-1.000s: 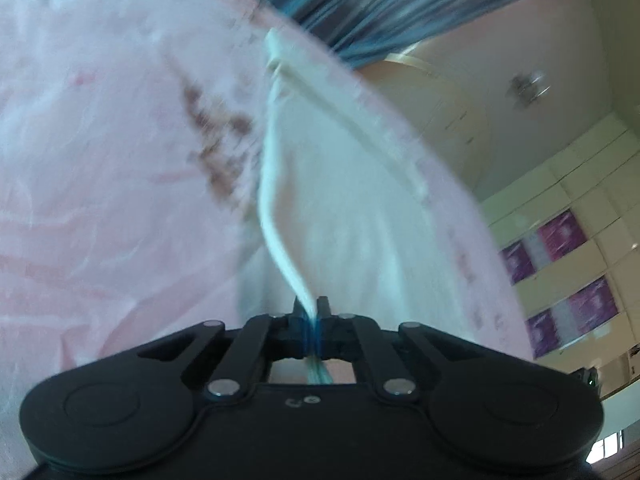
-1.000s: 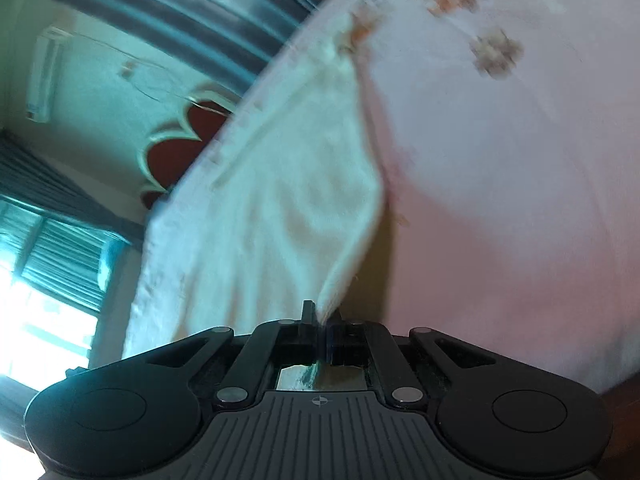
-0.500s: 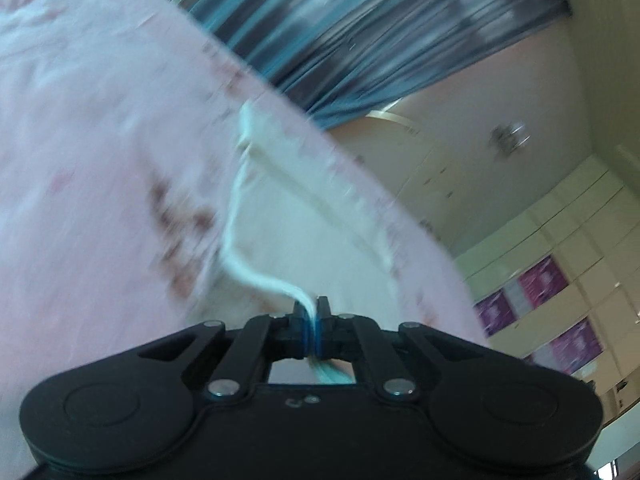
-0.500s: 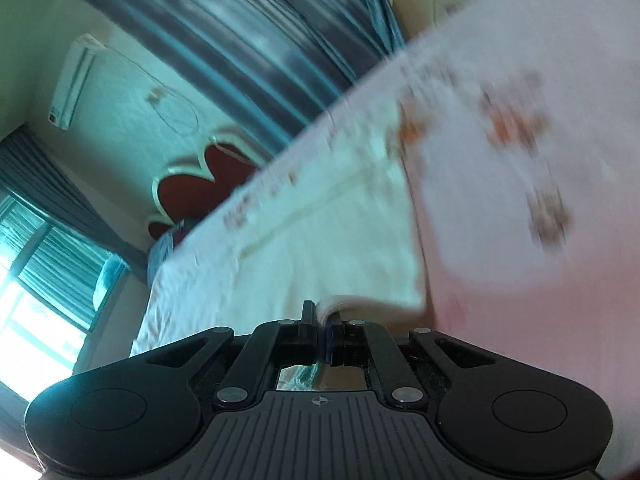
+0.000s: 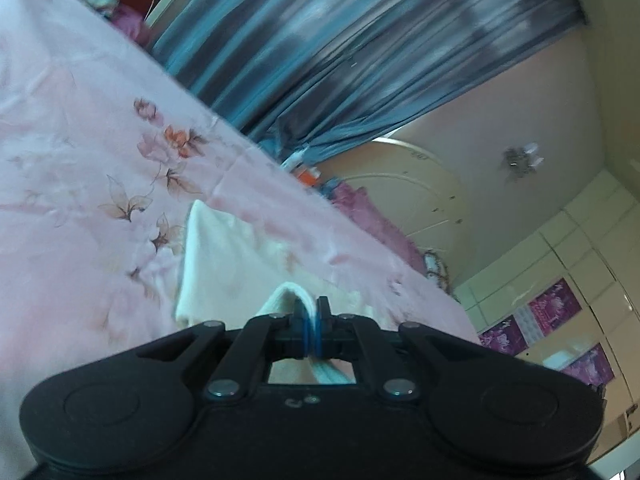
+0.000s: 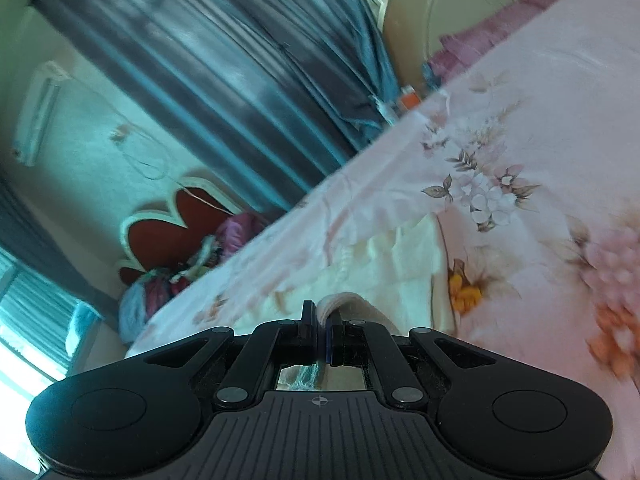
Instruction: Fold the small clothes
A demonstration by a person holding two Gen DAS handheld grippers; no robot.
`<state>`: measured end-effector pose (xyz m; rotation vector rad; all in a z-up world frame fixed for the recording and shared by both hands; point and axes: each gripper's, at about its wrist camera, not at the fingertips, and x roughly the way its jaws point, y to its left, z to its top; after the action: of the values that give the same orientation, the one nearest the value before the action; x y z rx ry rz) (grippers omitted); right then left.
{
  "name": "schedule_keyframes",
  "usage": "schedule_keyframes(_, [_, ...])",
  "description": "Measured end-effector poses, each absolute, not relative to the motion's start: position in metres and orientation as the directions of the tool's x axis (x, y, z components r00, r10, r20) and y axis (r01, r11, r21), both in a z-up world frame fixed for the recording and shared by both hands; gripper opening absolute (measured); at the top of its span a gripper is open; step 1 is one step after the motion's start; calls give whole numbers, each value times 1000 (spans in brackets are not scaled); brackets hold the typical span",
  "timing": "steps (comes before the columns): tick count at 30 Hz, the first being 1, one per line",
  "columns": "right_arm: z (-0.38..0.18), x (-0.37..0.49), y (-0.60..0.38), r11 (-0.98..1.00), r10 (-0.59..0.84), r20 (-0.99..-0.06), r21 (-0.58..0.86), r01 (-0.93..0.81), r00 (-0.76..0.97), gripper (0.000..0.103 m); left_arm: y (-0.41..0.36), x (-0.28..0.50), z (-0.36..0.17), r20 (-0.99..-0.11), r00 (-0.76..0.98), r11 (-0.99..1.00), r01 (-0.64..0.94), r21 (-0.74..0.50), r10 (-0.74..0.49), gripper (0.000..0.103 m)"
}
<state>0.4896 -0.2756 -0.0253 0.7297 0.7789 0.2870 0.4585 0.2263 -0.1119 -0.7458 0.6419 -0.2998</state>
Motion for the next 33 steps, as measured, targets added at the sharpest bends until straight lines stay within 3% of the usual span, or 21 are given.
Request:
schedule_keyframes(9, [-109,583,-281,712,471,-626,686,151,622,3,236,562,-177,-505,689,685,-18,-729,-519,5])
schedule_keyframes(12, [-112,590,-280,750,437,-637,648,134,635,7,242,567,-179,-461,727,676,7,-737,-509,32])
schedule_keyframes(13, [-109,589,-279,764,421,-627,635,118,655,24,246,566,-176,-445,745,679,14,-734,-497,49])
schedule_keyframes(14, [-106,587,-280,778,397,-613,620,104,683,59,249,563,-173,-426,764,682,25,-731,-484,57])
schedule_keyframes(15, [-102,584,-283,791,371,-591,605,91,716,73,253,561,-171,-409,780,685,35,-727,-474,64])
schedule_keyframes(16, [-101,584,-285,791,376,-572,608,69,729,76,256,562,-170,-404,780,688,47,-724,-478,61])
schedule_keyframes(19, [-98,587,-285,820,386,-586,572,27,712,72,254,571,-165,-462,731,747,98,-657,-502,48])
schedule_keyframes(20, [-98,588,-282,835,388,-597,550,6,702,63,250,571,-163,-487,718,779,122,-615,-497,48])
schedule_keyframes(23, [-101,591,-269,878,384,-643,476,-47,663,53,241,569,-156,-497,697,808,206,-552,-517,49])
schedule_keyframes(29, [-118,605,-245,925,340,-713,372,-79,613,53,222,584,-168,-585,647,853,216,-475,-489,45])
schedule_keyframes(33, [-128,611,-231,950,296,-755,294,-101,585,41,217,597,-174,-619,632,870,203,-450,-467,29])
